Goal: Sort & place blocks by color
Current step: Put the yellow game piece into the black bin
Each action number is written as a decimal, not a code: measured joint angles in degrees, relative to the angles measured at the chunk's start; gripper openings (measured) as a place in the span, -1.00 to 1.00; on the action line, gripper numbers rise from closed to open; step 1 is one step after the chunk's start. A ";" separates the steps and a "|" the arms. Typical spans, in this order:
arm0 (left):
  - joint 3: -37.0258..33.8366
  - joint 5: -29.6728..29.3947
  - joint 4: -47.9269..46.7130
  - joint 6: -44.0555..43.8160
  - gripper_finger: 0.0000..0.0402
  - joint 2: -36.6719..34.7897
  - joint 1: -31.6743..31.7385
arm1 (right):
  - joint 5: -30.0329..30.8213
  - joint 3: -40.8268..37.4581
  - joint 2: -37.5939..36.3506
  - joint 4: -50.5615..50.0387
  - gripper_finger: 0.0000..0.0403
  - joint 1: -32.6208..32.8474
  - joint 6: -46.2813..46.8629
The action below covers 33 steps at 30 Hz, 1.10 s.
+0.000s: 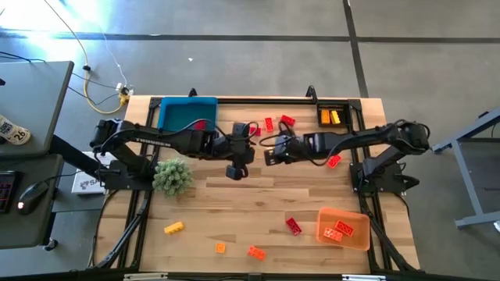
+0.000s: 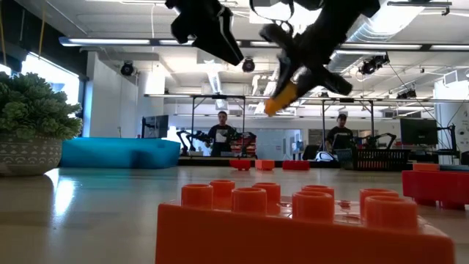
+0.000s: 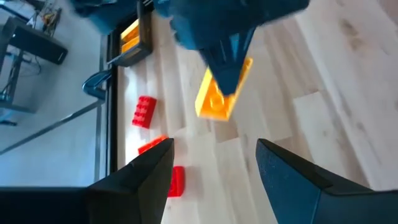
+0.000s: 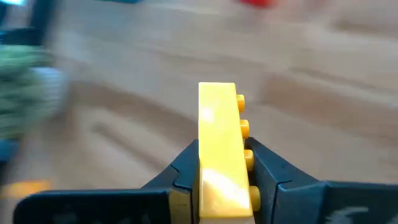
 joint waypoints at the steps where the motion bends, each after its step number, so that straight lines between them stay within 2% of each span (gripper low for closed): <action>1: 0.00 0.00 0.02 0.00 0.07 0.00 0.60 | 0.83 0.00 0.00 -2.37 -0.66 -0.78 -0.49; 7: 0.00 0.00 0.23 -1.25 0.07 0.00 4.94 | 3.95 -0.02 0.00 -14.58 -0.65 -6.56 -5.26; 13: 0.00 0.02 0.25 -3.08 0.06 0.00 9.64 | 7.35 -0.04 -0.53 -21.18 -0.65 -13.58 -12.81; 21: 0.00 4.48 0.25 -4.55 0.06 0.00 15.00 | 14.21 -0.09 -1.29 -26.26 -0.64 -23.35 -20.47; 29: 0.00 7.69 1.79 -4.97 0.06 0.24 17.75 | 20.63 -0.09 -1.66 -27.72 -0.64 -30.08 -23.48; 33: 0.00 12.83 3.04 -8.46 0.06 1.35 19.04 | 22.70 -0.09 -1.66 -27.94 -0.64 -32.72 -23.59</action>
